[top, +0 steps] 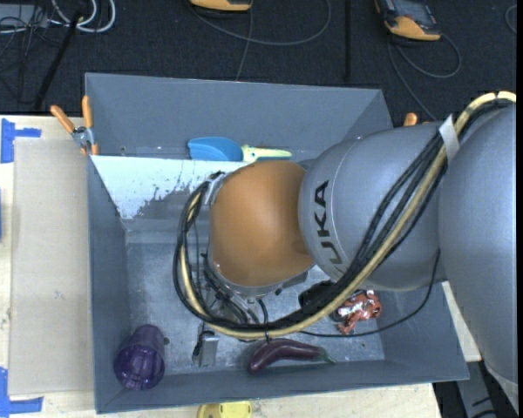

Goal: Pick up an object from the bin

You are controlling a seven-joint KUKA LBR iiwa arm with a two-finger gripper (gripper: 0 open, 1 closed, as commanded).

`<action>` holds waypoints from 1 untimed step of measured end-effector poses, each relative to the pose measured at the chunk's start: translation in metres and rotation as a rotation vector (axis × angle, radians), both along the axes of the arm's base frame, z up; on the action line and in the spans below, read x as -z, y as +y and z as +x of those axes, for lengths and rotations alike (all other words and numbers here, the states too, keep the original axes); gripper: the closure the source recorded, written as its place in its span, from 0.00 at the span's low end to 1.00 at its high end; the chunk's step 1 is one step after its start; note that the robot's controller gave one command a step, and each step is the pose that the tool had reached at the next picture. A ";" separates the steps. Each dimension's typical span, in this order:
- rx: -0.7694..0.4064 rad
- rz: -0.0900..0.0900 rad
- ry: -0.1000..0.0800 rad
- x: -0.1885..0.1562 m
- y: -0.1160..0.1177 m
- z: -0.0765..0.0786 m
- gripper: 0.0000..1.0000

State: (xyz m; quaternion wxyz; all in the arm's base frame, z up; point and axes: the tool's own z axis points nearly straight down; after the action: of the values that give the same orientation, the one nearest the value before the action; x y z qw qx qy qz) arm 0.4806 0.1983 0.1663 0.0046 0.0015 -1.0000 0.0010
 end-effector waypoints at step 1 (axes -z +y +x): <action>0.004 0.001 -0.007 -0.004 -0.001 0.002 0.00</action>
Offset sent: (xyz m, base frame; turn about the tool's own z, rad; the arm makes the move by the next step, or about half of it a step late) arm 0.0071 -0.1063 -0.0788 -0.0763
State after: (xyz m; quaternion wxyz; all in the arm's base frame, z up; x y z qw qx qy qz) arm 0.4827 0.1974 0.1705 0.0012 -0.0007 -1.0000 0.0002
